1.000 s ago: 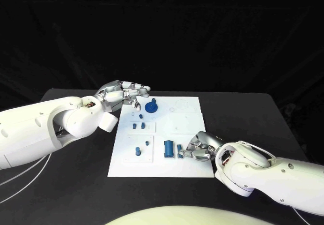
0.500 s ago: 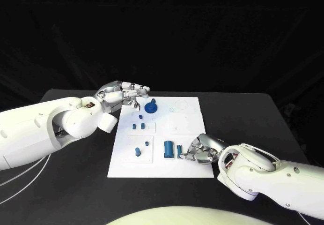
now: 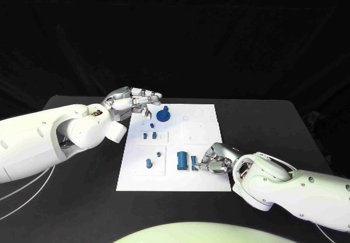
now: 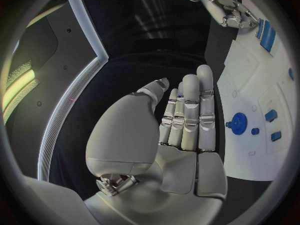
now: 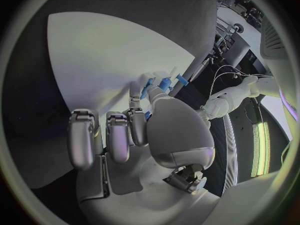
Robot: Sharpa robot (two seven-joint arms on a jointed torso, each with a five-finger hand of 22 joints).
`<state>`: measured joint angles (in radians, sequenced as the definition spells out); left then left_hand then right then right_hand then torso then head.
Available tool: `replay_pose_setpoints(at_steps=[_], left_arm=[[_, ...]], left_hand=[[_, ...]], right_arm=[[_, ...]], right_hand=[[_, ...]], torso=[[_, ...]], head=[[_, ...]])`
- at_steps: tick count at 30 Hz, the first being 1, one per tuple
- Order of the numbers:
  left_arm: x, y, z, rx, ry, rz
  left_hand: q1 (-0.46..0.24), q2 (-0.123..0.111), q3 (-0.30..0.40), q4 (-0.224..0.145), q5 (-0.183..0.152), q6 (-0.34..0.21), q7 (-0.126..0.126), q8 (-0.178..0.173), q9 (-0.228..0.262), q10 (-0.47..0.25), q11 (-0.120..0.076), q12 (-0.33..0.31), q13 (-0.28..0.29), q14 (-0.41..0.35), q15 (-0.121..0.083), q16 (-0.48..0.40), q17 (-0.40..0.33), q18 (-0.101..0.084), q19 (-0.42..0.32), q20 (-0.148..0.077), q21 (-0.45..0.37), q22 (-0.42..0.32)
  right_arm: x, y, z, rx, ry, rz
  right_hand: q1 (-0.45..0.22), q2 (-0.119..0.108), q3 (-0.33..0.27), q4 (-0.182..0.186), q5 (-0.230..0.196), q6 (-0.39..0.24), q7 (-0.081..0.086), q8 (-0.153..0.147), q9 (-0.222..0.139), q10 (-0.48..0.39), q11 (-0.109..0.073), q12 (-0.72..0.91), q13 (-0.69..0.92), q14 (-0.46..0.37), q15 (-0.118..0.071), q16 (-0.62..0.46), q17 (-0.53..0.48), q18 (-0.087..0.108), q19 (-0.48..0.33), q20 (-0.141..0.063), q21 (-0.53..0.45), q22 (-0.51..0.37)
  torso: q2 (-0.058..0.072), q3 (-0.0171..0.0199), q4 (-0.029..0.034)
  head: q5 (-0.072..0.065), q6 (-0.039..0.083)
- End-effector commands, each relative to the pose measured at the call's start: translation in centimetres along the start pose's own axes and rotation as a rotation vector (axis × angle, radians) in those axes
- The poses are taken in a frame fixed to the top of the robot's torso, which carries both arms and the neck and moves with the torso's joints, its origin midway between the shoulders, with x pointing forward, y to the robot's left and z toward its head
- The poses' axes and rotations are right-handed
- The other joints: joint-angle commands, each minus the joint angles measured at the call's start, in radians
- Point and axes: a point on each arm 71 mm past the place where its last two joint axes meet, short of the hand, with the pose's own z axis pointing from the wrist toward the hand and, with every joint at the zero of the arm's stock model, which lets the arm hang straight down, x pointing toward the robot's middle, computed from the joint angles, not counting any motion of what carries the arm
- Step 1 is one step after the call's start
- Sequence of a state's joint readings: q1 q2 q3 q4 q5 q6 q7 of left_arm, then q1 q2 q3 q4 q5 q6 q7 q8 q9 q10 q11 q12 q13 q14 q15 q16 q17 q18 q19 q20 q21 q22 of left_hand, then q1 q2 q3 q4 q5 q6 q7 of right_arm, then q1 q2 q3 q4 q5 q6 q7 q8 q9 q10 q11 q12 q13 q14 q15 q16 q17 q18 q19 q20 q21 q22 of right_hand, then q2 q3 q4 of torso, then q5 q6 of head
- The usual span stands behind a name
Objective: Assemble the parts on the task board
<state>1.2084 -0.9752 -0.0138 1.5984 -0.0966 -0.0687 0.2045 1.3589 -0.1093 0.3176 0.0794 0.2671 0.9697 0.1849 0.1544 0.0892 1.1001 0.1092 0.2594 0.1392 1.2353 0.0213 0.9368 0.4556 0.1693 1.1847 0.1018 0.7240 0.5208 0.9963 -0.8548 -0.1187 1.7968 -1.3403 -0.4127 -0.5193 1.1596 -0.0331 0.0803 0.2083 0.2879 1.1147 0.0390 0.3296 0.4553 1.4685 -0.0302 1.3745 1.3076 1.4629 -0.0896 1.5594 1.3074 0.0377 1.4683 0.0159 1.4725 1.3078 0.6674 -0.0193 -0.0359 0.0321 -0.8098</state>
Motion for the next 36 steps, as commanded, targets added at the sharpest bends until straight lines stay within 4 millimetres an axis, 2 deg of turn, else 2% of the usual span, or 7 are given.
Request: replay_pose_setpoints(at_steps=[1, 7, 15, 23, 31, 36], left_arm=[[0.2, -0.1, 0.0, 0.005, 0.022, -0.001], [0.2, -0.1, 0.0, 0.005, 0.021, -0.001], [0.1, 0.0, 0.0, 0.004, 0.020, -0.001], [0.2, 0.0, 0.0, 0.005, 0.020, -0.001], [0.3, 0.0, 0.1, 0.006, 0.023, -0.002], [0.3, 0.0, 0.1, 0.006, 0.024, -0.002]], left_hand=[[0.000, 0.009, -0.003, 0.000, -0.001, -0.007, 0.001, 0.003, -0.001, -0.008, -0.002, 0.003, 0.001, -0.006, 0.000, 0.004, -0.001, 0.015, 0.006, 0.003, -0.006, -0.001], [0.000, 0.009, -0.003, 0.000, -0.001, -0.007, 0.001, 0.003, -0.001, -0.008, -0.002, 0.003, 0.001, -0.006, 0.000, 0.004, -0.001, 0.015, 0.006, 0.003, -0.006, -0.001], [0.000, 0.009, -0.003, 0.000, -0.001, -0.007, 0.001, 0.003, -0.001, -0.008, -0.002, 0.003, 0.001, -0.006, 0.000, 0.004, -0.001, 0.015, 0.006, 0.003, -0.006, -0.001], [0.000, 0.009, -0.003, 0.000, -0.001, -0.007, 0.001, 0.003, -0.001, -0.008, -0.002, 0.003, 0.001, -0.006, 0.000, 0.004, -0.001, 0.015, 0.006, 0.003, -0.006, -0.001], [0.000, 0.009, -0.003, 0.000, -0.001, -0.007, 0.001, 0.003, -0.001, -0.008, -0.002, 0.003, 0.001, -0.006, 0.000, 0.004, -0.001, 0.015, 0.006, 0.003, -0.006, -0.001], [0.000, 0.009, -0.003, 0.000, -0.001, -0.007, 0.001, 0.003, -0.001, -0.008, -0.002, 0.003, 0.001, -0.006, 0.000, 0.004, -0.001, 0.015, 0.006, 0.003, -0.006, -0.001]], right_arm=[[0.3, -0.1, 0.3, 0.003, 0.022, -0.029], [0.3, 0.1, 0.3, -0.009, 0.014, -0.029], [-0.4, 0.5, -0.7, -0.061, -0.048, 0.016], [-0.7, 2.0, -1.6, -0.142, -0.062, 0.024], [-0.2, 3.1, -0.9, -0.148, -0.038, -0.015], [0.1, 3.5, -0.3, -0.137, -0.038, -0.030]], right_hand=[[0.017, -0.001, -0.005, -0.007, -0.005, -0.006, -0.003, 0.007, -0.003, 0.014, -0.004, 0.005, 0.149, 0.106, -0.007, 0.006, 0.256, -0.018, 0.083, -0.006, 0.003, 0.227], [0.037, -0.002, -0.011, -0.019, -0.013, -0.008, -0.003, 0.008, -0.002, 0.014, -0.005, 0.005, 0.149, 0.106, -0.008, 0.005, 0.255, -0.017, 0.082, -0.007, 0.001, 0.226], [0.033, 0.002, -0.016, -0.013, -0.014, -0.008, -0.002, 0.009, -0.002, 0.014, -0.004, 0.005, 0.150, 0.106, -0.007, 0.004, 0.254, -0.017, 0.082, -0.007, 0.000, 0.226], [0.034, 0.001, -0.019, -0.014, -0.011, -0.008, -0.002, 0.009, -0.002, 0.014, -0.004, 0.005, 0.150, 0.106, -0.007, 0.004, 0.254, -0.017, 0.082, -0.007, 0.000, 0.226], [0.040, 0.001, -0.026, -0.016, -0.025, -0.004, -0.004, 0.013, -0.001, 0.018, -0.005, 0.011, 0.154, 0.106, -0.008, 0.005, 0.255, -0.018, 0.083, -0.007, 0.002, 0.227], [0.048, 0.003, -0.029, -0.020, -0.034, -0.001, -0.006, 0.016, 0.001, 0.021, -0.007, 0.017, 0.157, 0.106, -0.009, 0.004, 0.254, -0.018, 0.083, -0.008, 0.002, 0.227]], torso=[[0.000, 0.0001, -0.0005], [-0.001, 0.0000, -0.0025], [-0.002, 0.0001, -0.0027], [-0.001, -0.0003, -0.0025], [-0.001, -0.0010, 0.0008], [0.001, 0.0003, -0.0010]], head=[[0.002, -0.001], [0.005, -0.004], [0.007, -0.003], [0.002, 0.002], [0.000, 0.003], [0.003, 0.004]])
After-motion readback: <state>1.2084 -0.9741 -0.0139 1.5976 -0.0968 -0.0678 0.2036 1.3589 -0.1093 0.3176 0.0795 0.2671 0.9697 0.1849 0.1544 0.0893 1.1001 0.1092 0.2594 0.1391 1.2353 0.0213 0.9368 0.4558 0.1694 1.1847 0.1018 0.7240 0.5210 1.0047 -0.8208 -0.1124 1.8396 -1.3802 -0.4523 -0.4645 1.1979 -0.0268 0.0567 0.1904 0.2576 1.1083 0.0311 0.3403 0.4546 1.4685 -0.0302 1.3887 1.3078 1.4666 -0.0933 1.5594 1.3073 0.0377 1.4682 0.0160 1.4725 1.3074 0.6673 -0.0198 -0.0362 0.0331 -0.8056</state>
